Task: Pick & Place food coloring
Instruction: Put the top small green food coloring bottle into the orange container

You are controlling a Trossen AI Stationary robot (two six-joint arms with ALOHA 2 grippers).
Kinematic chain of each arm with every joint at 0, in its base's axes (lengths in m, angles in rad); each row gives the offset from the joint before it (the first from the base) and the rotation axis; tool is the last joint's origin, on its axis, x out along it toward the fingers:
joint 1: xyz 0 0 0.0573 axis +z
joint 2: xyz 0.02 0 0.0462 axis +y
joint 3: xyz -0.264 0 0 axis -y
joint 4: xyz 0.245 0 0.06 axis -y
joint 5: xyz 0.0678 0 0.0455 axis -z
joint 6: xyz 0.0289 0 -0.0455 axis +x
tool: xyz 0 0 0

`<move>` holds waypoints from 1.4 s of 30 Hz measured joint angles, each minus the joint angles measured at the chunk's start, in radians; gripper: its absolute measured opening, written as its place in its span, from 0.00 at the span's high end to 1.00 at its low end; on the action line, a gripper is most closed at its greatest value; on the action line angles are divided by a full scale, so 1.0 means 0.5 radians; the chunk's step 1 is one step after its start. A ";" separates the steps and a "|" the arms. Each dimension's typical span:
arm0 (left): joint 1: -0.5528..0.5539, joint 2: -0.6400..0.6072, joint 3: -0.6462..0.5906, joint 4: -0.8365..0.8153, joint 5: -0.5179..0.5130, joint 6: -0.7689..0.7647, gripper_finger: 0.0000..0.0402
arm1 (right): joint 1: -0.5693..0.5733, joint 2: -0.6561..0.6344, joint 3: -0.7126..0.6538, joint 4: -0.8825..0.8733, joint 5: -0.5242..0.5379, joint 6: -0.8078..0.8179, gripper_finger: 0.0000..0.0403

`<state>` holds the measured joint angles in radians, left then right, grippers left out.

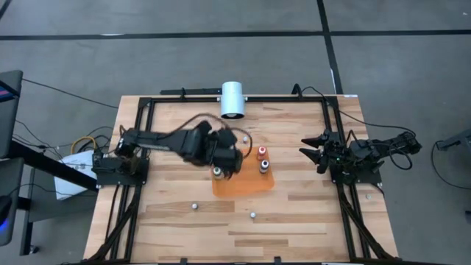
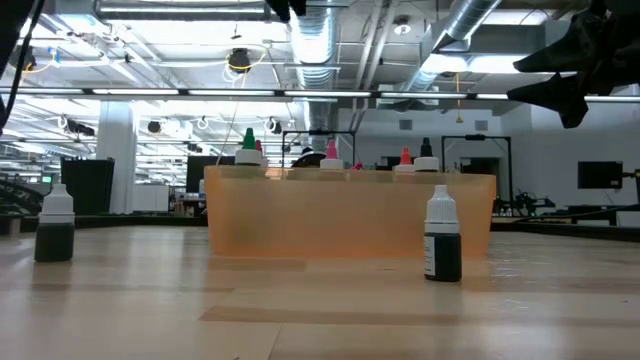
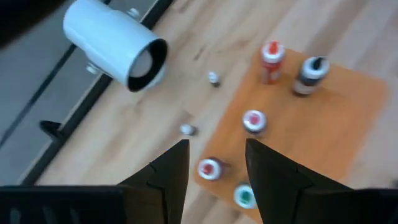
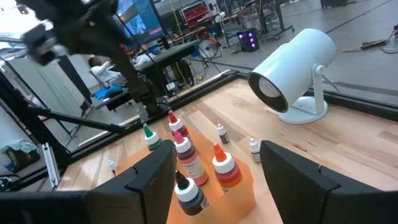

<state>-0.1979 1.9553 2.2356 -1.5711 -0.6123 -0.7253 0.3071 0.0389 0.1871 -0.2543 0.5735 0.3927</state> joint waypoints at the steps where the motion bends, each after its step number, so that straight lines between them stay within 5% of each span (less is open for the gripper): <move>1: 0.045 0.000 0.000 0.000 0.005 0.052 0.63 | 0.000 0.000 0.000 0.000 0.000 0.000 0.45; 14: 0.708 -0.064 -0.001 0.094 0.492 0.725 0.63 | 0.000 0.000 0.000 0.001 -0.002 0.000 0.45; 21: 0.911 -0.060 0.000 0.276 0.908 1.053 0.63 | 0.000 0.000 0.000 0.000 -0.002 0.000 0.45; 25: 0.923 -0.054 -0.052 0.314 0.939 1.092 0.63 | 0.000 0.000 -0.001 0.000 0.002 0.000 0.45; 36: 0.829 -0.290 -1.228 1.191 1.104 0.952 0.63 | 0.000 0.000 -0.001 -0.005 0.003 0.000 0.45; 42: 0.929 -0.388 -1.579 1.278 1.145 0.871 0.63 | 0.000 0.000 -0.001 -0.005 0.004 0.000 0.45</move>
<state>0.2668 1.7613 1.4462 -0.9319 -0.0398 -0.2899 0.3071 0.0389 0.1867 -0.2570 0.5755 0.3927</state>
